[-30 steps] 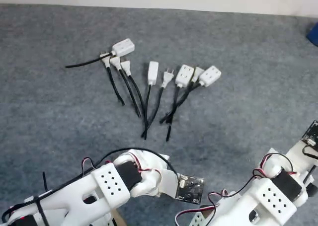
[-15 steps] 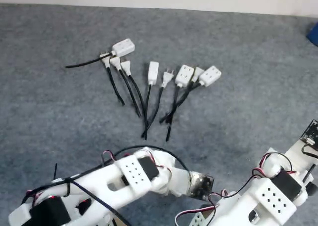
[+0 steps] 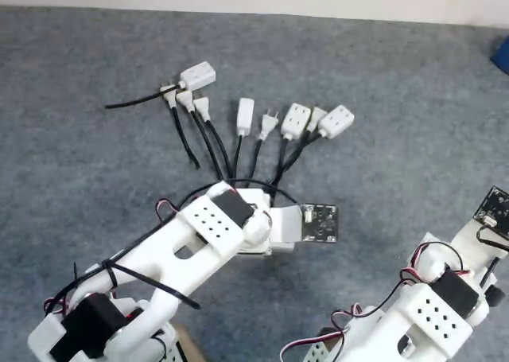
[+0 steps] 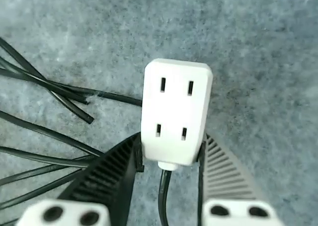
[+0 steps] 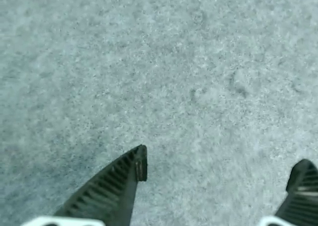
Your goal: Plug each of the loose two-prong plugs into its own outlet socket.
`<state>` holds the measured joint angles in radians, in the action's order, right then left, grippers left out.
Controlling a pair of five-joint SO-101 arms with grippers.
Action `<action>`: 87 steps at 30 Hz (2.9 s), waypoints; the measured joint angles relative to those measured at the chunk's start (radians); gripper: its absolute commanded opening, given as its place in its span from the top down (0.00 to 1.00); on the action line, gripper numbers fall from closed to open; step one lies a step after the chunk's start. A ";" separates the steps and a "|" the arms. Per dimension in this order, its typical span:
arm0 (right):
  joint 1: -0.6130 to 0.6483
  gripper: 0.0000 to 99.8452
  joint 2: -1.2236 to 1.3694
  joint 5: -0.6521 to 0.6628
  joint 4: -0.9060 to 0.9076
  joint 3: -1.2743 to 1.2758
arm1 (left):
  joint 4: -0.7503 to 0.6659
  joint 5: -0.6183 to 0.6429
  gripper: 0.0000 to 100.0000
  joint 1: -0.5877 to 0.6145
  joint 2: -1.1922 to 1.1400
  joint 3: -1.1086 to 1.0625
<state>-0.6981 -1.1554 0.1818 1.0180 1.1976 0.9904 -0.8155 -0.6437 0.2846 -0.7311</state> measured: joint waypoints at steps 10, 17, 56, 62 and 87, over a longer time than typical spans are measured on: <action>0.061 0.58 0.000 0.000 0.000 0.000 | 0.017 -0.003 0.99 -0.002 0.000 0.031; 0.061 0.58 0.000 0.000 0.000 0.000 | 0.144 -0.002 0.99 -0.002 -0.046 0.201; 0.100 0.58 0.000 0.000 0.000 0.002 | 0.199 0.051 0.87 0.020 -0.348 0.361; 0.100 0.58 0.000 0.000 0.000 0.002 | 0.199 0.054 0.81 0.020 -0.348 0.361; 0.245 0.58 0.000 0.000 0.005 -0.009 | 0.324 0.338 0.81 0.258 -0.348 0.497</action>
<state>-0.4526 -1.1554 0.1818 1.0226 1.1884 1.3142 -0.4780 -0.3859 -0.0637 -0.2340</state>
